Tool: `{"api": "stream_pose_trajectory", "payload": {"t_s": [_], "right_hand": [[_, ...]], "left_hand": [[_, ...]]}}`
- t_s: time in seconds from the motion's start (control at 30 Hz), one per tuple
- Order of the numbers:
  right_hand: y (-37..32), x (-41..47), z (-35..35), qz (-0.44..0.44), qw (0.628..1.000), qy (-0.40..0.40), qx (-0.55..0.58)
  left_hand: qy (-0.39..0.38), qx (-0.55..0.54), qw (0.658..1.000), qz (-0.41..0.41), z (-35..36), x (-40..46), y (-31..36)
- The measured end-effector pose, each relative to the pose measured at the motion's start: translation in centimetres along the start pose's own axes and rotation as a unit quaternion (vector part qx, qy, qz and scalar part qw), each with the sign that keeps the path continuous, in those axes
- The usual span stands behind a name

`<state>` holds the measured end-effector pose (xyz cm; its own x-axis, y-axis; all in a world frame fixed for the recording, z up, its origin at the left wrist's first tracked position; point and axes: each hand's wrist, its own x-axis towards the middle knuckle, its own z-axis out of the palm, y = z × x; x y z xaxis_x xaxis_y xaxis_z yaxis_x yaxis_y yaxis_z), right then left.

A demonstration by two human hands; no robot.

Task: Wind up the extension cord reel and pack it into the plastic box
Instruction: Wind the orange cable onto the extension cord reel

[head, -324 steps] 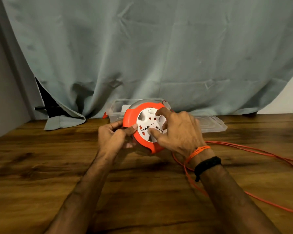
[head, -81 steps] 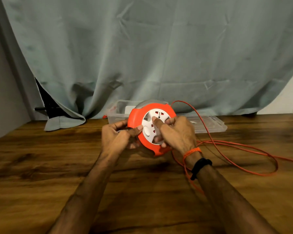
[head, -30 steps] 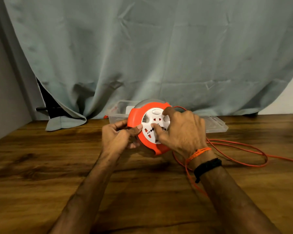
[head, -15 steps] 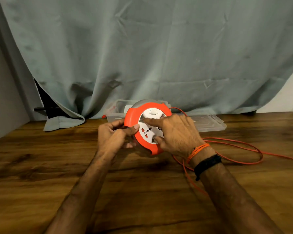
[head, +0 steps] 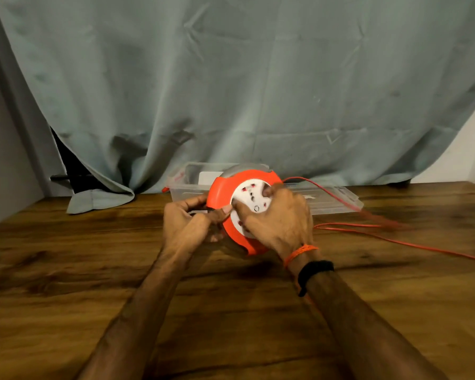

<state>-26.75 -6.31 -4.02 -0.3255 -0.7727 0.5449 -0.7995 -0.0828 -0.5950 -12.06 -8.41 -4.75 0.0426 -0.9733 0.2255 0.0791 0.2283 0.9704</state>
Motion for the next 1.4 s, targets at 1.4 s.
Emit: {"api": "stream_pose_trajectory", "payload": {"t_s": [1.4], "right_hand": [[-0.1,0.4,-2.3,-0.213,0.956,-0.048,-0.196]], "left_hand": [[0.007,0.004,1.0,-0.006,-0.4,0.2,0.2]]}}
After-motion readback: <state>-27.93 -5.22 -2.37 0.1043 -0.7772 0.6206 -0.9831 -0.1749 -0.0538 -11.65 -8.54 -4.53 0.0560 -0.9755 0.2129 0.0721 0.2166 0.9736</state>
